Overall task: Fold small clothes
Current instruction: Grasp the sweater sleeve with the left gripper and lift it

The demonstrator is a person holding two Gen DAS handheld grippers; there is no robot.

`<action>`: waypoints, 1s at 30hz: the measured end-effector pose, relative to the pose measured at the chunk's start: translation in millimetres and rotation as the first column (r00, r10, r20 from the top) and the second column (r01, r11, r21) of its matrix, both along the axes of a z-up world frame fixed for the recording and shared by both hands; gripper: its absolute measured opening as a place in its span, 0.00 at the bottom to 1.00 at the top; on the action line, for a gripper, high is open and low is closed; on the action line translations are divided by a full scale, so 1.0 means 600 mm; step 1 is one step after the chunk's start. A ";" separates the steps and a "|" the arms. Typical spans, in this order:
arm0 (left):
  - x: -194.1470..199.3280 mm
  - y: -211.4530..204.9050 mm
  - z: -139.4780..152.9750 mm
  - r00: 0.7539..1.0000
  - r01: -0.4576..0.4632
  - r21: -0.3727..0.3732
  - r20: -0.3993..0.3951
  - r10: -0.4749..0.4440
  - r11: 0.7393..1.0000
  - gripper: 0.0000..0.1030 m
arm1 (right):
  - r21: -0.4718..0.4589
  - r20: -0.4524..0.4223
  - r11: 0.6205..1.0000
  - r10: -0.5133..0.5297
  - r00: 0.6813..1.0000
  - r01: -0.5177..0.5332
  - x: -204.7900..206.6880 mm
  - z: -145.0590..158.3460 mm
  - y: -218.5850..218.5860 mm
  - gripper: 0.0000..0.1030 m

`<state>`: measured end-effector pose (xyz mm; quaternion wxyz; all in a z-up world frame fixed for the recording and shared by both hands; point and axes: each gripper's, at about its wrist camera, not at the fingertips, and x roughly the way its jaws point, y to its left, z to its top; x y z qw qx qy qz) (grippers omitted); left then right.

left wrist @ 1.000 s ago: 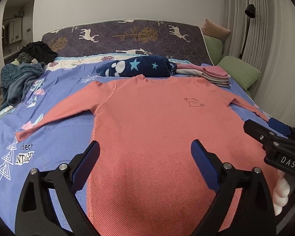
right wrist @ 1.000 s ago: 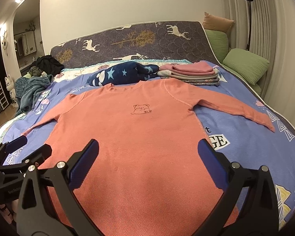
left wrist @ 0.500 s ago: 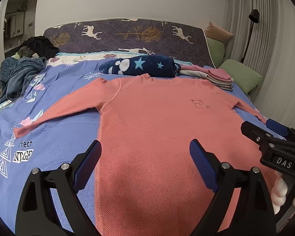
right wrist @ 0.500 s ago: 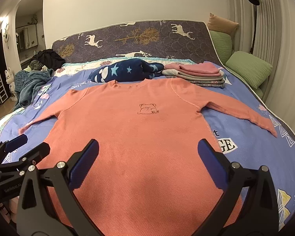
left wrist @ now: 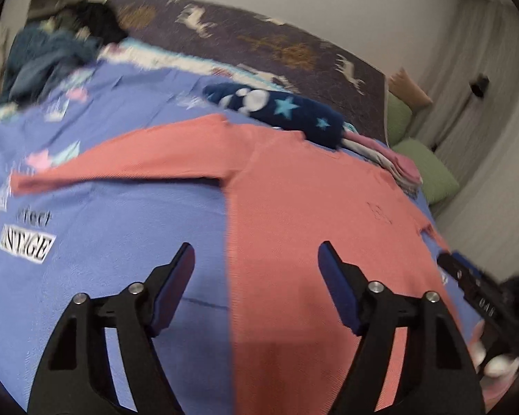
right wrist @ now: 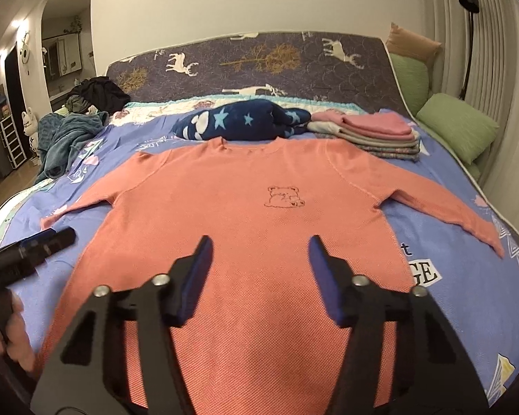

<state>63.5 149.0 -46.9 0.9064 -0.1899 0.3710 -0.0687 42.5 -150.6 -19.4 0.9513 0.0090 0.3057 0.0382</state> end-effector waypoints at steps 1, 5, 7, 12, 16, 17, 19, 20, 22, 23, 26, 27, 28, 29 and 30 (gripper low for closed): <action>0.008 0.022 -0.007 0.999 -0.026 -0.030 -0.021 0.026 0.999 0.69 | -0.003 -0.008 1.000 -0.010 1.000 0.010 0.005 -0.002 -0.003 0.54; 0.047 0.150 -0.052 0.969 -0.222 -0.156 -0.141 0.201 0.962 0.69 | -0.008 -0.050 0.998 -0.062 0.997 0.061 0.024 -0.017 -0.020 0.56; 0.063 0.213 -0.077 0.937 -0.328 -0.219 -0.201 0.286 0.919 0.69 | -0.005 -0.067 0.997 -0.079 0.995 0.079 0.032 -0.024 -0.026 0.57; 0.097 0.348 -0.135 0.843 -0.526 -0.319 -0.317 0.434 0.789 0.69 | -0.004 -0.103 0.995 -0.102 0.989 0.102 0.052 -0.038 -0.032 0.61; 0.135 0.415 -0.161 0.779 -0.621 -0.345 -0.374 0.504 0.704 0.69 | -0.009 -0.120 0.995 -0.097 0.988 0.096 0.068 -0.045 -0.026 0.62; 0.144 0.427 -0.168 0.767 -0.635 -0.337 -0.381 0.516 0.696 0.68 | -0.009 -0.120 0.995 -0.095 0.988 0.094 0.070 -0.045 -0.024 0.62; 0.155 0.448 -0.182 0.756 -0.650 -0.342 -0.382 0.531 0.679 0.44 | -0.006 -0.120 0.996 -0.091 0.989 0.091 0.074 -0.046 -0.020 0.63; 0.157 0.458 -0.190 0.758 -0.649 -0.360 -0.383 0.528 0.670 0.21 | -0.004 -0.120 0.996 -0.089 0.989 0.090 0.075 -0.047 -0.019 0.63; 0.155 0.464 -0.192 0.768 -0.640 -0.423 -0.376 0.518 0.642 0.04 | 0.004 -0.121 0.996 -0.087 0.989 0.088 0.077 -0.047 -0.020 0.64; 0.153 0.462 -0.183 0.780 -0.626 -0.436 -0.349 0.520 0.646 0.03 | 0.005 -0.120 0.996 -0.087 0.989 0.088 0.078 -0.048 -0.021 0.64; 0.164 0.418 -0.099 0.854 -0.514 -0.431 -0.177 0.489 0.742 0.03 | 0.009 -0.124 0.995 -0.099 0.987 0.101 0.082 -0.049 -0.030 0.65; 0.173 0.402 -0.074 0.875 -0.475 -0.432 -0.135 0.466 0.767 0.03 | 0.016 -0.129 0.994 -0.105 0.986 0.108 0.084 -0.050 -0.035 0.65; 0.182 0.371 -0.034 0.903 -0.411 -0.428 -0.071 0.424 0.805 0.03 | 0.025 -0.133 0.993 -0.110 0.985 0.114 0.085 -0.050 -0.039 0.65; 0.192 0.334 0.006 0.928 -0.341 -0.419 -0.006 0.373 0.842 0.03 | 0.034 -0.133 0.992 -0.112 0.985 0.118 0.085 -0.049 -0.044 0.65; 0.199 0.304 0.033 0.943 -0.289 -0.407 0.037 0.332 0.866 0.03 | 0.047 -0.129 0.991 -0.115 0.985 0.122 0.083 -0.047 -0.049 0.65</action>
